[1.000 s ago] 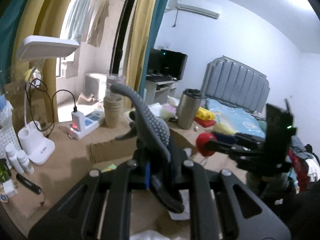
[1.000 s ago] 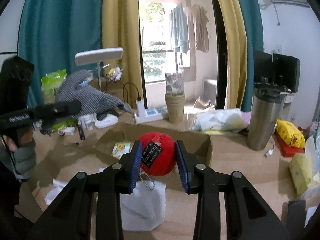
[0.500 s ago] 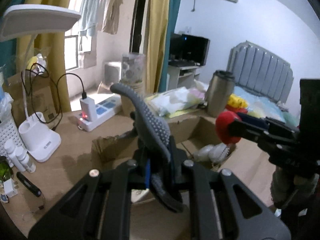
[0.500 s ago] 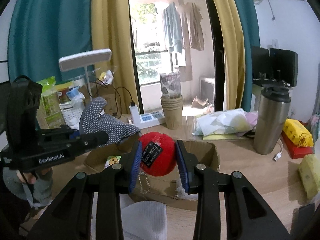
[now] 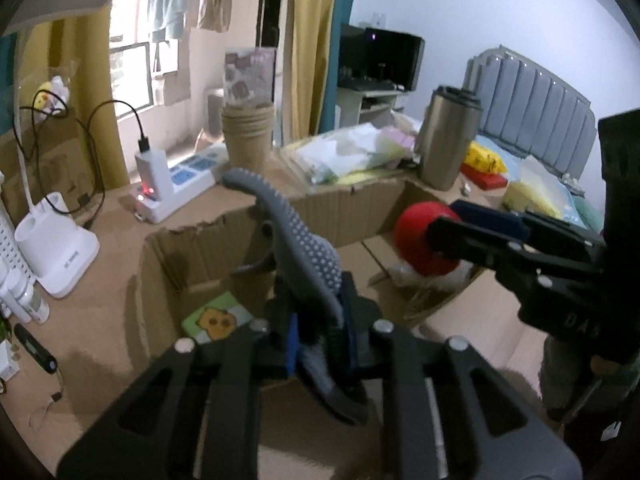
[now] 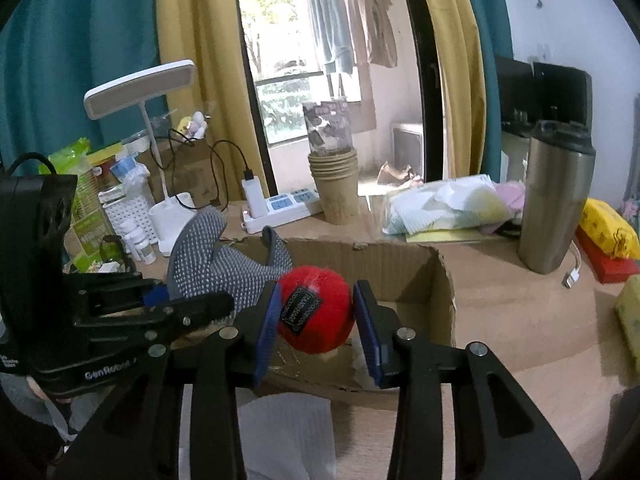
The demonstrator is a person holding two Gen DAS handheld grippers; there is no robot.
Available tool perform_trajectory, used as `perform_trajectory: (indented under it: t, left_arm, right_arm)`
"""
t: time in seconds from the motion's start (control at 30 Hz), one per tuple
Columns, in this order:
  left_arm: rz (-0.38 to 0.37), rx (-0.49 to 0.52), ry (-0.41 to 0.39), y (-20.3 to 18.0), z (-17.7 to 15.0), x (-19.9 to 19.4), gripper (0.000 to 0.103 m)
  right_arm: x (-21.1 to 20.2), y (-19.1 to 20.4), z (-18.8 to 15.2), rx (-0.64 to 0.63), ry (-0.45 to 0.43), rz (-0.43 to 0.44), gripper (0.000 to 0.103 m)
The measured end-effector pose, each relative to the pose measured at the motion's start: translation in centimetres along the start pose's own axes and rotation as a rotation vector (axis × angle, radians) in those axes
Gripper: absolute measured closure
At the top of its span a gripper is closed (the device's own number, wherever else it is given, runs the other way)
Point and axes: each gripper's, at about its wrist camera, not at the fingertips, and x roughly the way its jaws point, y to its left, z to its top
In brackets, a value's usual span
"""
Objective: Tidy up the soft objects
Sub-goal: 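Carry the glove and red ball into the cardboard box and release both, then grasp the white wet-wipe cloth with the right tool while the left tool grasps another cloth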
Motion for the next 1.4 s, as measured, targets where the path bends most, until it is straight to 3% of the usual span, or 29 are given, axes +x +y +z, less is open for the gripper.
perform_trajectory:
  t: [0.1,0.27,0.33,0.4,0.43,0.93,1.4]
  left_arm:
    - [0.005,0.010,-0.010,-0.4,-0.2,-0.3,0.078]
    - [0.002,-0.018,-0.044,-0.2,-0.1,-1.4,0.075]
    - [-0.003,-0.029,-0.061,0.1,-0.1,-2.2,0.066]
    - [-0.019,-0.040,-0.083,0.2,-0.1,-3.0,0.013]
    - [-0.033,-0.047,-0.092,0.3,-0.1,-3.4,0.005]
    - [-0.086,-0.049,-0.211,-0.3,1.0,-8.4,0.003]
    - [-0.036,-0.044,-0.297,0.9,0.1,-13.6,0.003]
  right_arm:
    - [-0.2,-0.3,-0.1,0.007,-0.005,-0.001,0.048]
    - [-1.1,-0.5,-0.1,0.010,-0.019,-0.014,0.046]
    - [-1.4,-0.6,0.0,0.011,-0.023,-0.018,0.046]
    - [-1.7,-0.6,0.0,0.009,-0.027,-0.020,0.046]
    - [-2.0,-0.6,0.0,0.006,-0.031,-0.021,0.046]
    - [-6.1,0.1,0.3,-0.034,-0.092,-0.024,0.045]
    - [-9.0,1.2,-0.4,-0.071,-0.123,-0.008,0.045]
